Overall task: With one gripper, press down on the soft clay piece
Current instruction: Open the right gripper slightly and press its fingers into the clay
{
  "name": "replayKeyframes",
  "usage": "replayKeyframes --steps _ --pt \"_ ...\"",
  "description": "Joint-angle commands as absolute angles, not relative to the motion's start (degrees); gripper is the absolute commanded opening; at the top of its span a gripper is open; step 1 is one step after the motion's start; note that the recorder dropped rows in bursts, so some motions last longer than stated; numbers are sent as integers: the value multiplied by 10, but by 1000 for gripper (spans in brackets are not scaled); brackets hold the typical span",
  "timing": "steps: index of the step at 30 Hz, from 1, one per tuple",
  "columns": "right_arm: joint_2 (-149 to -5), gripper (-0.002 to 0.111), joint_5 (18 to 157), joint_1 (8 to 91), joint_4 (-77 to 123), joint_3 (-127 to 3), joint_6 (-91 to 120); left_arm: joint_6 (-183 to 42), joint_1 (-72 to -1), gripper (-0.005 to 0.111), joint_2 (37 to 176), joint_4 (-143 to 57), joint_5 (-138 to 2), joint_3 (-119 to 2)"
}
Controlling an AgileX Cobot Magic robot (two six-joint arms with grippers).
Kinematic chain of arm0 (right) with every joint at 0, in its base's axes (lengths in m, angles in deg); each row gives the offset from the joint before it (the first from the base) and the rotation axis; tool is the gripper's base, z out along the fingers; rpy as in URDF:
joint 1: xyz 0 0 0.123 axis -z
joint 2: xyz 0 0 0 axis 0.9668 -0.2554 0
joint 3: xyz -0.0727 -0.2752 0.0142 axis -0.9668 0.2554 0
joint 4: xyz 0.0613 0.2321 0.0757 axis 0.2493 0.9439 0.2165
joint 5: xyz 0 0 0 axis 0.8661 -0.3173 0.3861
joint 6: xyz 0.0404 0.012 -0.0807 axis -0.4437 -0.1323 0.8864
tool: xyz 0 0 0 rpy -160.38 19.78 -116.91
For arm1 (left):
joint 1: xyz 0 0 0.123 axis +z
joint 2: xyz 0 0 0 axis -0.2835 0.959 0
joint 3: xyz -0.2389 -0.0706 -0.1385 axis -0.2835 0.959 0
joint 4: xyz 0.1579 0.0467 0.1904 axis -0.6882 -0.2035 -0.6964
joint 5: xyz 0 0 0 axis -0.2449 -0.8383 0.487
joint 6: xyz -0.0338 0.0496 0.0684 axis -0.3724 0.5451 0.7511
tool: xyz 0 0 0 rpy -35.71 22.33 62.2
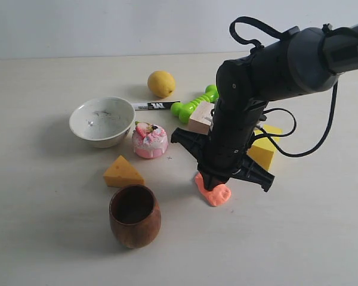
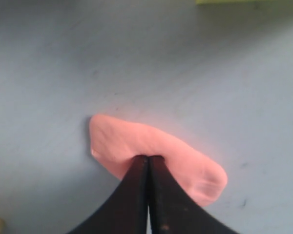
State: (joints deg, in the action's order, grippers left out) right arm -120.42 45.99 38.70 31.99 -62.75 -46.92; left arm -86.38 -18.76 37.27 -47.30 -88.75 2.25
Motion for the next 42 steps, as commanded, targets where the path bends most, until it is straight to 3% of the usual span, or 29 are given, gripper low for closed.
replayKeyframes --steps 1,29,42 --pt "-1236 0 447 383 351 -614 -450 -867 -191 0 369 -469 -883 23" --pt "-1217 0 435 383 344 -633 -440 -867 -191 0 369 -469 -883 23" --pt "-1217 23 404 383 324 -676 -435 -867 -191 0 369 -469 -883 23"
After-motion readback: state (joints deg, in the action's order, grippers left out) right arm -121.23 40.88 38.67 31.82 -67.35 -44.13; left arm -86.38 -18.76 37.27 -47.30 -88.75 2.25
